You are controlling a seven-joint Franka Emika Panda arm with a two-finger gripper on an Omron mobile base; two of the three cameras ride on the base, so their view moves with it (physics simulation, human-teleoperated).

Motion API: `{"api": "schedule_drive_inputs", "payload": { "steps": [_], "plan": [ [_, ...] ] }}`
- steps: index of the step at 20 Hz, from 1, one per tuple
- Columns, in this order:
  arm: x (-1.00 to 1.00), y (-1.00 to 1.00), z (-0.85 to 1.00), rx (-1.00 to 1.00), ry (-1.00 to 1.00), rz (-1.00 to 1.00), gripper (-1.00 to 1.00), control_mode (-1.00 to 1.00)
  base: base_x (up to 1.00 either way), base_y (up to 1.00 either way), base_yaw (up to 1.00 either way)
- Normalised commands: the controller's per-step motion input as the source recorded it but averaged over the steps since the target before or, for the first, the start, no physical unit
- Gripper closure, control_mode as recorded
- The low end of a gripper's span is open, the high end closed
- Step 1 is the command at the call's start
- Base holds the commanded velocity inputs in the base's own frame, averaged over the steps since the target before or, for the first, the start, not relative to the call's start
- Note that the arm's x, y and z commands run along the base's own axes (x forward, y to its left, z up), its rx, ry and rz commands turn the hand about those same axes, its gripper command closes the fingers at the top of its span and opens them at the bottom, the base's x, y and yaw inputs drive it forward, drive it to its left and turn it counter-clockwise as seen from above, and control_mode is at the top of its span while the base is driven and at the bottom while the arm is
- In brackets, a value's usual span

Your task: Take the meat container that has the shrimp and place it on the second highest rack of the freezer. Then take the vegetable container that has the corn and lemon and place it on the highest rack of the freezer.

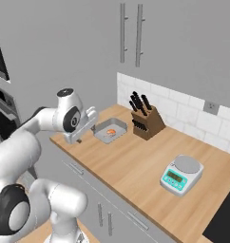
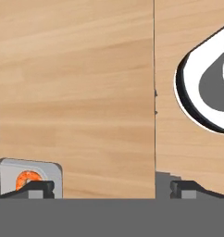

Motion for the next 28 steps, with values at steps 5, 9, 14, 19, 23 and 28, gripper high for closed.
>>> {"api": "schedule_drive_inputs", "payload": {
  "steps": [5,9,14,19,23,28],
  "plan": [
    [0.50,0.00,-0.27,0.00,0.07,0.00,-1.00,-1.00,0.00,0.00,0.00],
    [0.56,0.00,-0.17,0.00,0.07,0.00,-1.00,-1.00,0.00,0.00,0.00],
    [0.57,0.00,-0.17,0.00,0.05,0.00,-1.00,-1.00,0.00,0.00,0.00],
    [0.35,0.01,-0.22,0.00,0.00,-0.02,-1.00,-1.00,0.00,0.00,0.00],
    [0.09,0.07,-0.22,0.00,0.00,-0.05,-1.00,-1.00,0.00,0.00,0.00],
    [0.00,0.17,-0.21,-0.01,-0.04,-0.11,-1.00,-1.00,0.00,0.00,0.00]
  ]
}}
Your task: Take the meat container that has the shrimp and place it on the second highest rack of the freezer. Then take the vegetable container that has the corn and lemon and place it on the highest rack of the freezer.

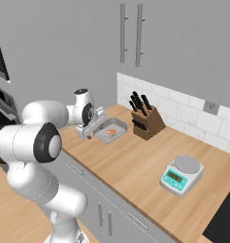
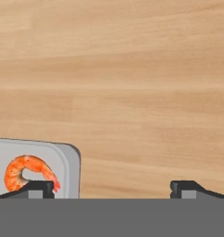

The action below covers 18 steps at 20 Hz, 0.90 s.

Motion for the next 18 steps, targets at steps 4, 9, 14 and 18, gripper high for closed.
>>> {"api": "schedule_drive_inputs", "payload": {
  "steps": [4,9,14,18],
  "plan": [
    [0.05,0.22,-0.18,-0.04,-0.05,-0.16,-1.00,-1.00,0.00,0.00,0.00],
    [0.04,0.15,-0.19,-0.01,-0.01,-0.15,-1.00,-1.00,0.00,0.00,0.00],
    [0.00,0.18,-0.19,0.00,0.00,-0.16,-1.00,-1.00,0.00,0.00,0.00],
    [0.00,0.19,-0.24,0.00,0.00,-0.17,-1.00,-1.00,0.00,0.00,0.00]
  ]
}}
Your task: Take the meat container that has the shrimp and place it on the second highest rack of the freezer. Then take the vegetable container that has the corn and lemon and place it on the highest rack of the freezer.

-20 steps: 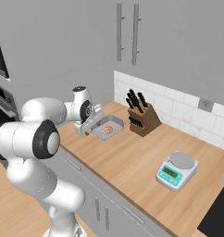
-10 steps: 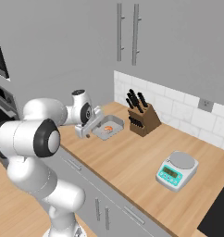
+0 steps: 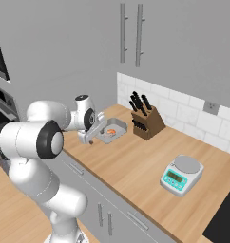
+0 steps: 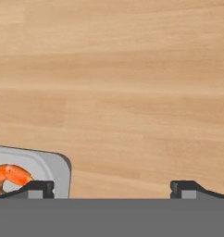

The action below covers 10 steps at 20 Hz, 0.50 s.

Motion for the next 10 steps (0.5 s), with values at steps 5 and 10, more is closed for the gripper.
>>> {"api": "schedule_drive_inputs", "payload": {
  "steps": [5,10],
  "plan": [
    [0.00,0.20,-0.23,0.00,0.00,-0.17,-1.00,-1.00,0.00,0.00,0.00],
    [0.03,0.18,-0.22,0.00,-0.04,-0.16,-1.00,-1.00,0.00,0.00,0.00]
  ]
}}
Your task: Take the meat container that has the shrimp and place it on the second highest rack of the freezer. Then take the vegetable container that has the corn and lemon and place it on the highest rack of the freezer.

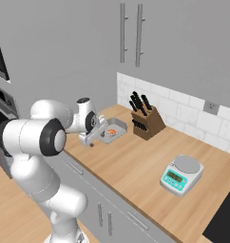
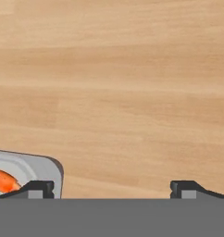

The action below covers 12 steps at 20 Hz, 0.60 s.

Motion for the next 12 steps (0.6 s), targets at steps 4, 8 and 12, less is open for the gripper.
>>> {"api": "schedule_drive_inputs", "payload": {
  "steps": [4,8,12],
  "plan": [
    [0.07,0.18,-0.22,0.00,-0.06,-0.15,-1.00,-1.00,0.00,0.00,0.00],
    [0.06,0.23,-0.05,0.00,-0.12,-0.14,-1.00,-1.00,0.00,0.00,0.00],
    [0.06,0.30,0.00,-0.02,-0.15,-0.06,-1.00,-1.00,0.00,0.00,0.00]
  ]
}}
